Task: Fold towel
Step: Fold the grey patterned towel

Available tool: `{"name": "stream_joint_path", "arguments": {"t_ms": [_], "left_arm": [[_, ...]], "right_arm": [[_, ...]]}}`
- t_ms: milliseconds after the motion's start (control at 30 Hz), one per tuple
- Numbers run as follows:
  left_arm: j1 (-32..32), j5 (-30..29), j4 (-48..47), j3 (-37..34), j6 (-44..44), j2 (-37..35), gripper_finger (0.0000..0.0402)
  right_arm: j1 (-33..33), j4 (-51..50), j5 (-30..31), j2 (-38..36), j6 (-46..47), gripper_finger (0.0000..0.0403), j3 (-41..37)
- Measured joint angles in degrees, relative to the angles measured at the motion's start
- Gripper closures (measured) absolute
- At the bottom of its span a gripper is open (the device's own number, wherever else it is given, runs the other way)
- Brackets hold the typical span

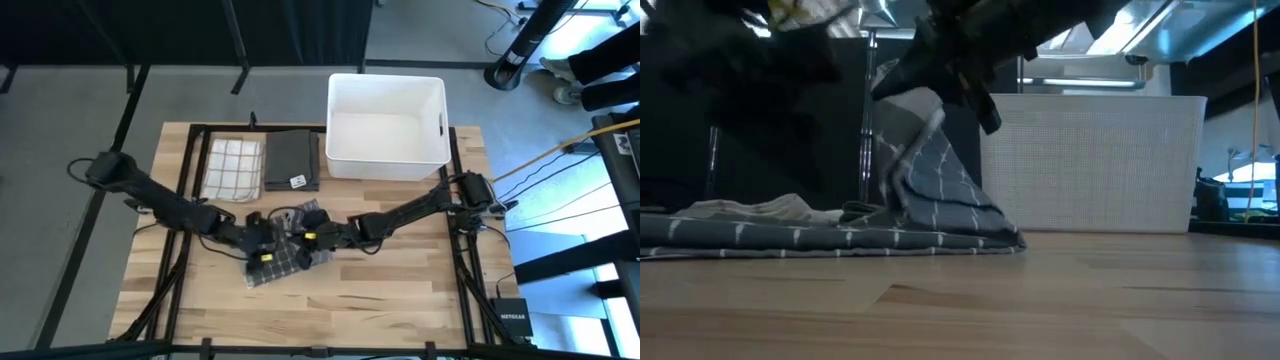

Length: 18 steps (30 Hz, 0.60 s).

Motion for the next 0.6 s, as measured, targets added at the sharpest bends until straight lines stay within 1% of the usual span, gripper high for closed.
{"name": "stream_joint_path", "arguments": {"t_ms": [100,167,200,300,367,433,467,600], "left_arm": [[-3.2,-0.1,-7.8,0.0,-5.8,-3.5,0.0229],[-5.6,0.0,-11.7,-1.2,-9.9,-3.8,0.0229],[-6.8,0.0,-12.1,-2.2,-11.6,-3.6,0.0229],[-9.7,-0.1,-9.4,-5.8,-17.1,-1.8,0.0229],[-10.6,-1.5,-4.7,-7.9,-18.9,-0.5,0.0229],[-10.7,-2.8,-0.3,-9.3,-20.1,0.7,0.0229],[-10.5,-3.2,1.2,-9.4,-20.1,1.2,0.0229],[-10.2,-4.3,6.3,-9.6,-16.3,1.8,0.0229]], "right_arm": [[0.0,-0.1,-1.1,0.0,0.0,0.0391,-0.1],[0.0,0.5,-2.5,0.0,0.5,0.0391,-0.1],[0.0,0.5,-2.6,0.0,0.8,0.0391,0.0],[0.0,1.0,-3.8,0.5,2.3,0.0391,0.0],[0.0,3.2,-6.0,1.4,3.6,0.0391,0.0],[0.0,7.5,-8.2,3.5,5.2,0.0391,0.1],[0.0,8.5,-9.2,4.5,6.0,0.0391,0.5],[0.0,9.1,-9.7,8.3,7.3,0.0391,4.2]]}}
